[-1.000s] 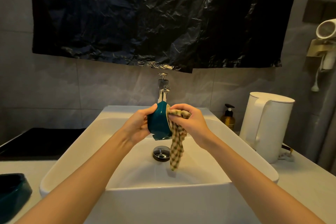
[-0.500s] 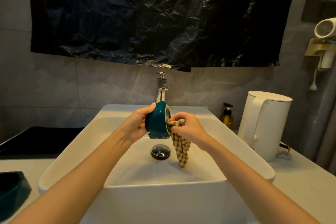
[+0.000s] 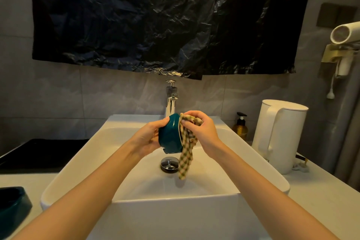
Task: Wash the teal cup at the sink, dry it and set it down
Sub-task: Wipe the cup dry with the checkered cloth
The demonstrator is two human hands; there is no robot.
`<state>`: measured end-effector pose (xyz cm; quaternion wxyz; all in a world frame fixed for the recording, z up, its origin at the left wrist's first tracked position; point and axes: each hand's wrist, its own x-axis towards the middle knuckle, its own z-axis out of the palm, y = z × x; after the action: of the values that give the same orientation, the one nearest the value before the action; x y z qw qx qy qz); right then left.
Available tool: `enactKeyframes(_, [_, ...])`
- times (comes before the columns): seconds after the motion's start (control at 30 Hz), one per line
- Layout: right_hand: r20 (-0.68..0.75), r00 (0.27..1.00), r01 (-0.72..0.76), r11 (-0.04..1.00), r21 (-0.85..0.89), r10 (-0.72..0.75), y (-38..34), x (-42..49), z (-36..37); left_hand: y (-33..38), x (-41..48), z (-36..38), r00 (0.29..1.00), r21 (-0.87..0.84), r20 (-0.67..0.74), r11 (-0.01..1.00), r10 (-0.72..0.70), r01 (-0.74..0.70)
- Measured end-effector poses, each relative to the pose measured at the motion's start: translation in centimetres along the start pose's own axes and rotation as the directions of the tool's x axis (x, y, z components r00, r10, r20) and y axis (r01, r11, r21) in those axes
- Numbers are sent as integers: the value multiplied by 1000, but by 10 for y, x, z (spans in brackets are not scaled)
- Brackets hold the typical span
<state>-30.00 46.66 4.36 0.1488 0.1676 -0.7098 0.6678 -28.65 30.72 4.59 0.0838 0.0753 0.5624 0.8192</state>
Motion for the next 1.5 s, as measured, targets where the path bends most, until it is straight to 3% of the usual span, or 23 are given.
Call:
enactKeyframes(0.2, [-79,991,83,965,-250,-105,8,-4,0,3,-4,1,999,-53,26,998,43,-42])
enactKeyframes(0.33, [38,999,-15,919,-393,32,5,-4,-9,6,-9,1,996,-42,5,995,88,-88])
enactKeyframes(0.43, [-49,998,-61,950,-306,48,-2,-7,-18,8,-11,-1,990,20,78,993,117,-119])
enactKeyframes(0.5, [-153,987,15,978,-206,-48,-9,-11,-23,9,-11,0,982,83,143,987,125,-138])
enactKeyframes(0.57, [-167,971,137,973,-187,-169,-18,-16,-24,8,-12,2,975,189,194,971,111,-149])
enactKeyframes(0.7, [53,919,391,885,-254,-390,-29,-28,-14,0,-12,7,969,435,231,882,87,-183])
enactKeyframes(0.8, [233,864,503,754,-422,-446,-21,-31,-6,-4,-12,10,969,522,213,823,127,-223])
enactKeyframes(0.87, [202,876,478,737,-478,-437,-12,-25,-7,-7,-13,11,965,542,227,807,130,-236])
enactKeyframes(1.0, [26,975,209,861,-463,-223,0,-9,-21,-9,-17,12,964,577,241,781,115,-237])
enactKeyframes(1.1, [-72,982,117,861,-495,-175,1,-10,-41,-9,-16,14,960,600,241,755,146,-265])
enactKeyframes(1.23, [-178,920,197,806,-558,-348,-20,-18,-76,-13,-16,21,927,697,254,612,277,-374])
enactKeyframes(1.37, [-203,817,215,611,-762,-539,-40,-23,-118,-23,-15,25,867,783,271,429,419,-451])
enactKeyframes(1.43, [-212,800,157,537,-829,-561,-42,-27,-140,-24,-15,26,831,834,317,284,457,-474])
enactKeyframes(1.5, [-244,838,57,524,-850,-487,-37,-31,-161,-26,-16,29,795,864,385,121,469,-490])
